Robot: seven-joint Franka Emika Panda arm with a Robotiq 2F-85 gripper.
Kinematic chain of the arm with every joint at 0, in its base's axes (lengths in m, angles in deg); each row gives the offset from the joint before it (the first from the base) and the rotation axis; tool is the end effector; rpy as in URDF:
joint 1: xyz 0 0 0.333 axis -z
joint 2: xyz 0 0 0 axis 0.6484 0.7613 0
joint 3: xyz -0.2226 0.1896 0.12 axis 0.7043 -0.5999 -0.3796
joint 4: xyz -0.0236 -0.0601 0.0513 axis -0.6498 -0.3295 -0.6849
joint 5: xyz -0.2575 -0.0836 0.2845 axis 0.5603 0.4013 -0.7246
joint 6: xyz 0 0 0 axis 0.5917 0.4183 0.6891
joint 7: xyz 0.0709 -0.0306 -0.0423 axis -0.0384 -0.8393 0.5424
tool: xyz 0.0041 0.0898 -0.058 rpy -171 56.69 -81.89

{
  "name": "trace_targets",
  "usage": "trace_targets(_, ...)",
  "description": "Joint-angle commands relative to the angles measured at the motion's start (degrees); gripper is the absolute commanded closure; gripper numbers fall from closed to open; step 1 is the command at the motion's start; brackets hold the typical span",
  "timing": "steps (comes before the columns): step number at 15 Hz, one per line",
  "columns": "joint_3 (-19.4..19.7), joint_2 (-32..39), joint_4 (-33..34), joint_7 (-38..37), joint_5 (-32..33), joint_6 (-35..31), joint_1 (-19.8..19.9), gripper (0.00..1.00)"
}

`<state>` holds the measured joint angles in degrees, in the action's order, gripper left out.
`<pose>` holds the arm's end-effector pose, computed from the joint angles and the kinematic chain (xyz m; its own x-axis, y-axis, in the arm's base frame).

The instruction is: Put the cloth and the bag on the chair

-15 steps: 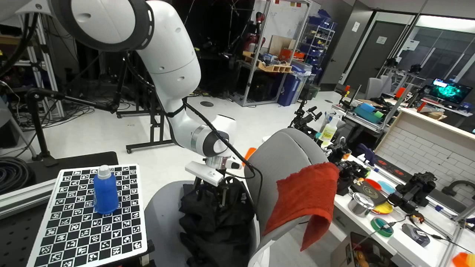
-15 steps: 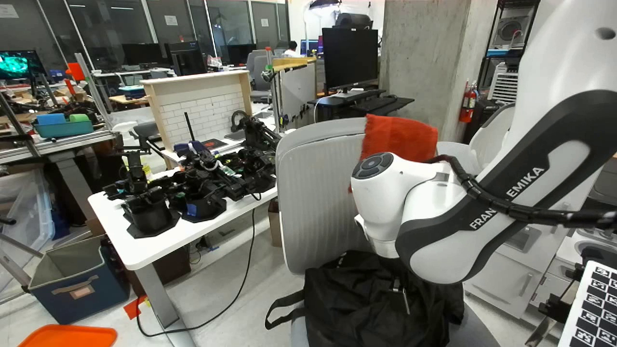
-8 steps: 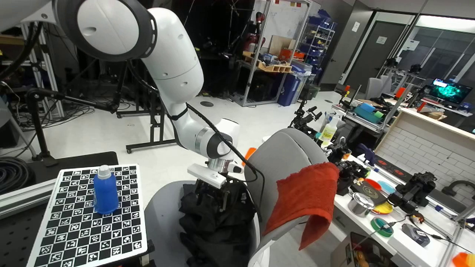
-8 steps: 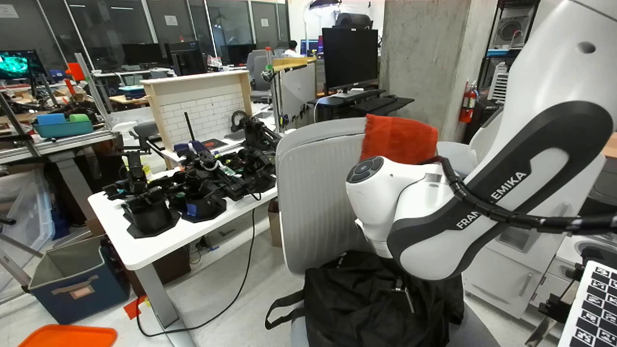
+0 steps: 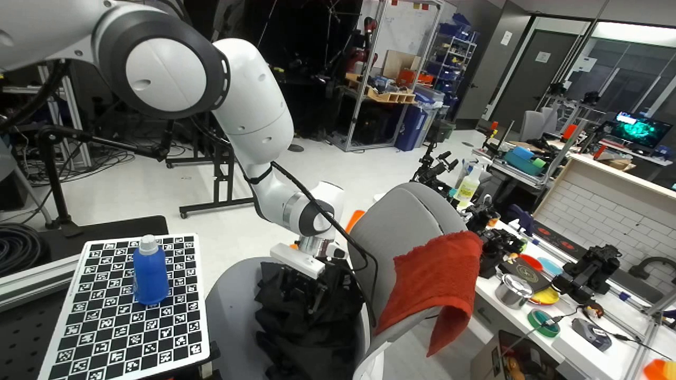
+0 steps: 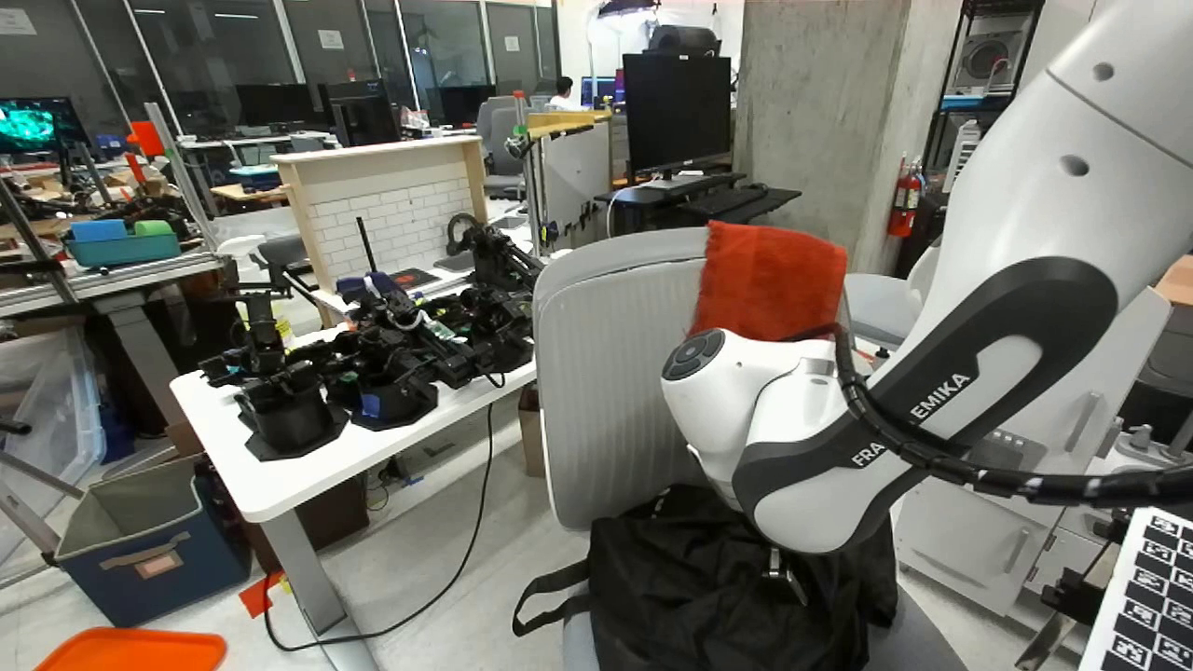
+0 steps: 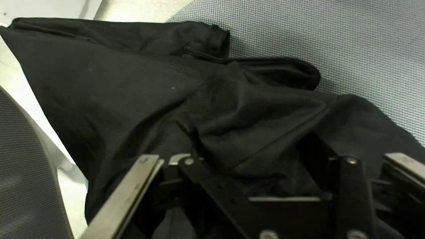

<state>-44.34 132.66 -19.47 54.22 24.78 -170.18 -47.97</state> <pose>0.6363 0.0395 -0.0234 0.8505 0.3544 -0.3887 0.4482 -0.8750 0.1829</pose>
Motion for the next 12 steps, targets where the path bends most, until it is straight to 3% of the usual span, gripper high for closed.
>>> trace_targets(1, -0.9, 2.7, 4.9, 1.9, -1.2, 3.4, 0.8, 0.58)
trace_targets(7, -1.0, 2.9, 7.1, 2.2, -0.7, 5.3, 0.3, 0.99)
trace_targets(12, -0.7, -5.3, -0.6, 0.4, 1.4, 0.7, -2.4, 1.00)
